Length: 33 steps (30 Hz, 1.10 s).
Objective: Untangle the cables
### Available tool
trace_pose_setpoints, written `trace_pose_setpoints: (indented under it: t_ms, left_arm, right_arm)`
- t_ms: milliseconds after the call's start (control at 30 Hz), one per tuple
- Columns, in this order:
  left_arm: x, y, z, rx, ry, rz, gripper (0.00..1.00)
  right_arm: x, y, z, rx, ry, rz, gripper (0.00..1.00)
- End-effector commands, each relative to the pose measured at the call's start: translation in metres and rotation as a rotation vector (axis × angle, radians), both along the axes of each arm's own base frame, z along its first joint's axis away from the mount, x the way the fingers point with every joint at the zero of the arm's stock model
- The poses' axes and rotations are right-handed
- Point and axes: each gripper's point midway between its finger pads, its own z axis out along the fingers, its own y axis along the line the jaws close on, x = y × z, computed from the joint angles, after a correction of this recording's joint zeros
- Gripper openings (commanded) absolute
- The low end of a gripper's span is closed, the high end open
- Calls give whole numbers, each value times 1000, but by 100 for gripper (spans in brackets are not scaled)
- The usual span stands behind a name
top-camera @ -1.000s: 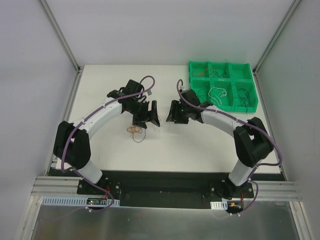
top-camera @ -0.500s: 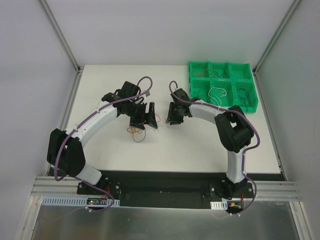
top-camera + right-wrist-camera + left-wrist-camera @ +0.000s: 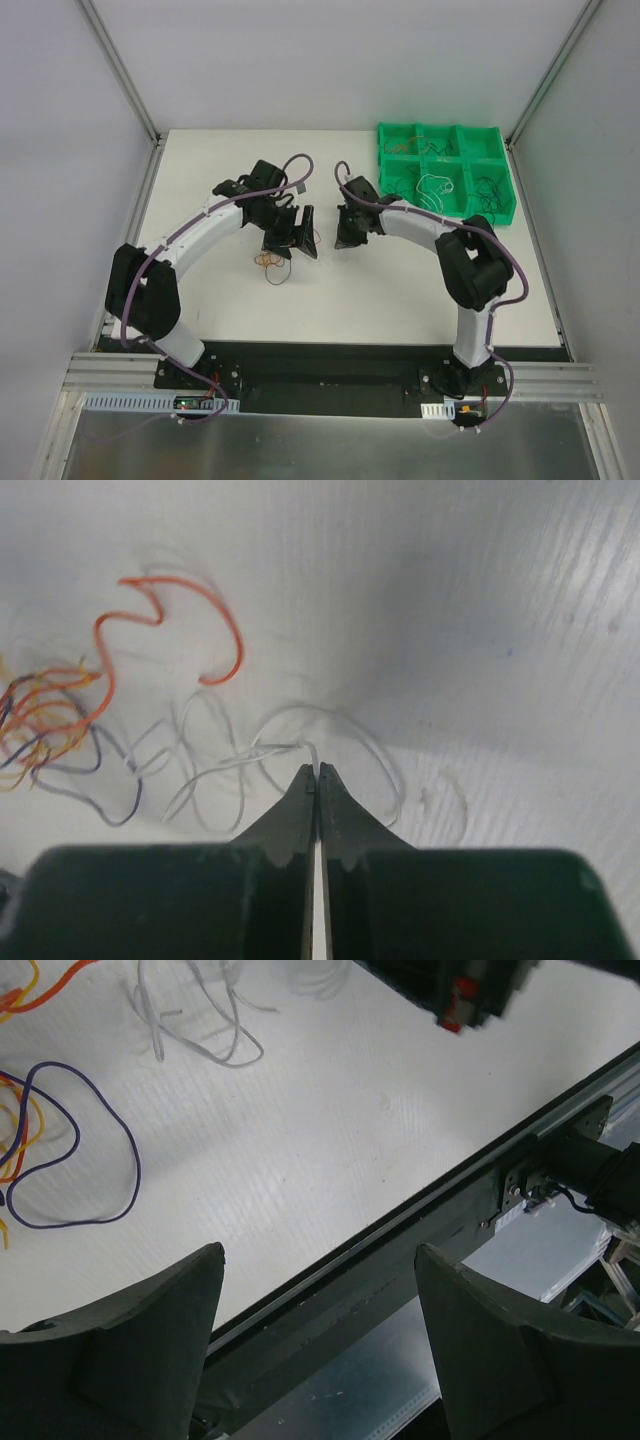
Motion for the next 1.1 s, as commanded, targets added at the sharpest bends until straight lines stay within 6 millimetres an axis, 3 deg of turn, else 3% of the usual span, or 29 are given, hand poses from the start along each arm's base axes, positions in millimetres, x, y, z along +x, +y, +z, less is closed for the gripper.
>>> trace_pose_setpoints:
  t_ms: [0,200,367,467,600,767,900,1067]
  left_arm:
    - [7,-8,-7,18,32,-11,77]
    - [31,-22,-26,31,81,-13,78]
    - [34,-52,-7,-113,17,-131,81]
    - [28,-64,14,-213,-65,-202,81]
    - [7,-73,34,-312,-152,-290,78]
    - [-20,-75,47,-439,-195,-335,78]
    - [-31,-84,62,-511,-216,-366,77]
    - [-39,-99,65,-549,-159,-404,68]
  right_arm:
    - [-21,5,92,127,-169,143,0]
    - [-70,7,139,329,-179,255,0]
    - [-88,5,178,450,-237,248,0]
    - [-94,3,201,486,-276,253,0]
    - [-97,-3,216,500,-300,243,0]
    - [-104,-4,236,546,-315,263,0]
    - [-111,-2,259,602,-344,290,0]
    - [-117,-1,284,661,-392,307,0]
